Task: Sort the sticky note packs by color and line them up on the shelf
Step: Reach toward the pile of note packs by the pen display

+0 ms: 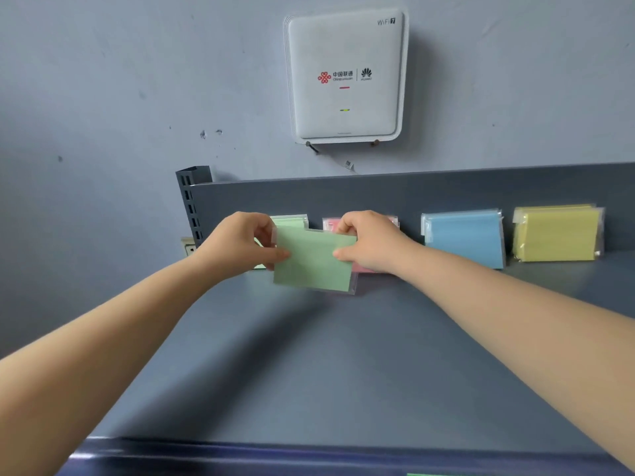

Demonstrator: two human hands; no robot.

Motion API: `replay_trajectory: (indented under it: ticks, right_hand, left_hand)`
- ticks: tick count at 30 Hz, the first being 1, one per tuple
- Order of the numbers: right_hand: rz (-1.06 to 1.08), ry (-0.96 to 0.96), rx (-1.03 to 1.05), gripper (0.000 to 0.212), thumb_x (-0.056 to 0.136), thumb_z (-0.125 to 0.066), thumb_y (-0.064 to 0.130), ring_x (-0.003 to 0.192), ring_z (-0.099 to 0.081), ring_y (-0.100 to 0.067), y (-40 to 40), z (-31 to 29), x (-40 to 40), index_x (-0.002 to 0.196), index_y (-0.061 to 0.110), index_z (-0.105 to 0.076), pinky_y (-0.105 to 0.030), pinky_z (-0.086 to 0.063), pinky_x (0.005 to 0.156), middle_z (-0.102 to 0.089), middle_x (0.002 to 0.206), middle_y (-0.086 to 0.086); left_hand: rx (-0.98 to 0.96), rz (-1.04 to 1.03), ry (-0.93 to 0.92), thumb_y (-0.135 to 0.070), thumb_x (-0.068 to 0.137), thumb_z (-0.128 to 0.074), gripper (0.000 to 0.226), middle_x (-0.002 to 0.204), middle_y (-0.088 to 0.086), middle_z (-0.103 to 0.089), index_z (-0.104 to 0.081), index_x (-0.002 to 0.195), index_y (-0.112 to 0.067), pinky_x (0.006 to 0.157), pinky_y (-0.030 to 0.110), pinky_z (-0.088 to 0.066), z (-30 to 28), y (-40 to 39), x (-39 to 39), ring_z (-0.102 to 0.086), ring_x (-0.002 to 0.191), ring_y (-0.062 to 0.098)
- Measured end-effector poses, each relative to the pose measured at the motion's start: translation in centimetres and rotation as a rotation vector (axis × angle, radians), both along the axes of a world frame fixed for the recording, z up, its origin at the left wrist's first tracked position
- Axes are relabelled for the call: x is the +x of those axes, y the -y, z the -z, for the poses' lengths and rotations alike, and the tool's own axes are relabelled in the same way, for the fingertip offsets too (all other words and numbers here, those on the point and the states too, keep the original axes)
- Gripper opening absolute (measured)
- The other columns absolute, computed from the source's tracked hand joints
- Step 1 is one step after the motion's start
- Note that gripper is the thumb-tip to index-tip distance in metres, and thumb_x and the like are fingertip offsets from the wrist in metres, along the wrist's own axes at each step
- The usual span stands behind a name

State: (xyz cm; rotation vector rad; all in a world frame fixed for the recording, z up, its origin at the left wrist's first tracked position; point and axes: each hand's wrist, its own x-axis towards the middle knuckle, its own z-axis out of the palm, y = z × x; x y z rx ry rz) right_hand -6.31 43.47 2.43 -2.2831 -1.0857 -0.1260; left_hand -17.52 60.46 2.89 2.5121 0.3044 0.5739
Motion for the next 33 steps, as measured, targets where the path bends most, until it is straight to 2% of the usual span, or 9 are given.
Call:
replay_trajectory:
  ticks: [3,6,10,12,14,20,24,27,33]
  right_hand:
    - [0.02,0.023,-0.017,0.026,0.082,-0.065,0.011,0.091,-0.046,-0.012,-3.1,0.4,-0.3,0.108,0.011,-0.06,-0.02,-0.03,0.069,-0.059,0.116,-0.002]
    - [0.042,0.06,-0.041,0.031,0.084,-0.063,0.011,0.112,-0.049,-0.017,-5.6,0.8,-0.2,0.114,0.01,-0.058,-0.02,-0.033,0.076,-0.056,0.124,-0.003]
    - [0.079,0.157,-0.096,0.032,0.087,-0.059,0.011,0.12,-0.049,-0.023,-7.9,1.2,0.1,0.119,0.01,-0.054,-0.029,-0.041,0.095,-0.055,0.128,-0.006]
    - [0.091,0.217,-0.124,0.031,0.088,-0.057,0.011,0.116,-0.051,-0.025,-8.8,1.3,0.2,0.118,0.01,-0.052,-0.034,-0.043,0.093,-0.057,0.124,-0.007]
    - [0.085,0.28,-0.128,0.029,0.088,-0.056,0.011,0.112,-0.051,-0.025,-9.4,1.5,0.3,0.117,0.01,-0.05,-0.035,-0.043,0.09,-0.056,0.12,-0.006]
    - [0.128,0.468,-0.142,0.03,0.088,-0.056,0.016,0.11,-0.043,-0.023,-10.8,2.2,0.6,0.117,0.013,-0.051,-0.035,-0.044,0.085,-0.048,0.117,-0.003]
    - [0.217,0.542,-0.206,0.036,0.085,-0.06,0.022,0.111,-0.04,-0.024,-11.4,2.5,0.5,0.118,0.014,-0.047,-0.033,-0.041,0.08,-0.044,0.119,-0.002]
    - [0.25,0.57,-0.24,0.04,0.083,-0.062,0.021,0.112,-0.039,-0.024,-11.3,2.4,0.4,0.118,0.015,-0.043,-0.031,-0.037,0.077,-0.043,0.119,-0.003]
    - [0.186,0.553,-0.276,0.03,0.087,-0.056,0.022,0.11,-0.045,-0.025,-8.2,0.2,-0.5,0.115,0.014,-0.049,-0.032,-0.035,0.074,-0.05,0.117,-0.003]
  left_hand:
    - [0.003,-0.013,-0.018,-0.014,0.075,-0.074,0.021,0.06,-0.002,-0.068,-0.056,0.07,-0.006,0.055,0.025,-0.045,0.7,-3.1,0.3,-0.062,0.053,0.008]
    - [0.011,-0.041,-0.042,-0.015,0.076,-0.073,0.022,0.063,0.003,-0.07,-0.054,0.071,-0.007,0.059,0.028,-0.047,1.5,-5.5,0.9,-0.061,0.051,0.005]
    - [0.052,-0.069,-0.058,-0.02,0.08,-0.071,0.022,0.069,0.006,-0.07,-0.054,0.072,-0.008,0.047,0.014,-0.04,2.1,-7.5,1.8,-0.058,0.044,-0.003]
    - [0.106,-0.094,-0.055,-0.023,0.081,-0.069,0.023,0.067,0.005,-0.069,-0.053,0.071,-0.009,0.042,0.012,-0.033,2.1,-8.1,2.1,-0.056,0.046,0.0]
    - [0.152,-0.118,-0.052,-0.025,0.082,-0.068,0.024,0.065,0.004,-0.069,-0.052,0.07,-0.01,0.045,0.019,-0.031,2.1,-8.7,2.4,-0.055,0.052,0.005]
    - [0.175,-0.146,-0.039,-0.026,0.079,-0.069,0.027,0.065,0.002,-0.062,-0.048,0.066,-0.013,0.054,0.027,-0.039,2.5,-10.2,3.0,-0.058,0.065,0.021]
    - [0.237,-0.198,-0.055,-0.032,0.078,-0.069,0.027,0.082,0.003,-0.059,-0.055,0.082,-0.01,0.061,0.029,-0.04,2.5,-10.3,3.5,-0.055,0.077,0.026]
    - [0.302,-0.238,-0.084,-0.034,0.079,-0.068,0.036,0.091,0.004,-0.054,-0.05,0.097,-0.008,0.063,0.032,-0.039,2.2,-9.7,3.4,-0.053,0.083,0.027]
    - [0.628,-0.225,-0.103,-0.029,0.085,-0.058,0.031,0.109,0.002,-0.056,-0.049,0.109,-0.012,0.064,0.029,-0.032,0.1,-6.3,2.2,-0.054,0.09,0.026]
